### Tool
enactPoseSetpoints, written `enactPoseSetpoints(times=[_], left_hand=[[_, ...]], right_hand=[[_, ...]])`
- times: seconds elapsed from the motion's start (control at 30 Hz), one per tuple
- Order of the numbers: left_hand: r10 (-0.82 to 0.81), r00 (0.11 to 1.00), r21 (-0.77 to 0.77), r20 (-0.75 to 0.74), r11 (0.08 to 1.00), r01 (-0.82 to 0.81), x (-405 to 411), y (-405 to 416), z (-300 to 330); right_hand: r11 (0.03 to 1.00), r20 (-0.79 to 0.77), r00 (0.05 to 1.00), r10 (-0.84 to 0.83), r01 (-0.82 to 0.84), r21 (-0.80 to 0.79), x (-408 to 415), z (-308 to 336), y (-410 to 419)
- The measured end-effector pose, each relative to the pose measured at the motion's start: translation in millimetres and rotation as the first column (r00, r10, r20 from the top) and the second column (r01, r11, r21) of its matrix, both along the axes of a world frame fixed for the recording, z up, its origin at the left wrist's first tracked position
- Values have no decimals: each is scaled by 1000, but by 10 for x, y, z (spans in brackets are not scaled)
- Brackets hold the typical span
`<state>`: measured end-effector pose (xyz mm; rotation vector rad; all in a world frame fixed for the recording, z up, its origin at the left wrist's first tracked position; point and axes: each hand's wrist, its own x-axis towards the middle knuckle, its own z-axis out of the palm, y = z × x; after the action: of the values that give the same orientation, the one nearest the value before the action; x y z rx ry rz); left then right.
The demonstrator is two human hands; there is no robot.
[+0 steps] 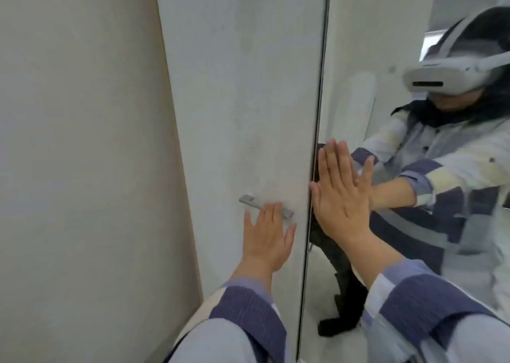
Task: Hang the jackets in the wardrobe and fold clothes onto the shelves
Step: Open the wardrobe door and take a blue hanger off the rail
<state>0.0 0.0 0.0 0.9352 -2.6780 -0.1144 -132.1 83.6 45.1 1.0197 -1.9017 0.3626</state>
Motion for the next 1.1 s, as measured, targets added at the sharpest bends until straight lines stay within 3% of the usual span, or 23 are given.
enactPoseSetpoints(times=[0.2,0.5,0.73,0.97,1.03,1.1], left_hand=[[-72,976,-341,-206,940,-2,-203,-455,-286],[-23,993,-301,-116,954,-13,4,-347,-110],[49,995,-313,-89,947,-75,697,-227,-58],[256,966,-253,-39,933,-258,1457,-129,115],[332,940,-279,-74,898,-339,1710,-105,149],[396,904,-406,-164,808,-427,1956,-49,193]], right_hand=[[978,-29,979,-200,202,53,-1,-363,-152],[981,-5,986,-167,167,94,115,-295,-80],[982,22,999,-44,39,184,355,-283,-34],[917,68,948,311,-318,241,935,-176,-355],[889,63,922,382,-386,245,1131,-152,-471],[861,70,893,445,-448,242,1337,-121,-603]])
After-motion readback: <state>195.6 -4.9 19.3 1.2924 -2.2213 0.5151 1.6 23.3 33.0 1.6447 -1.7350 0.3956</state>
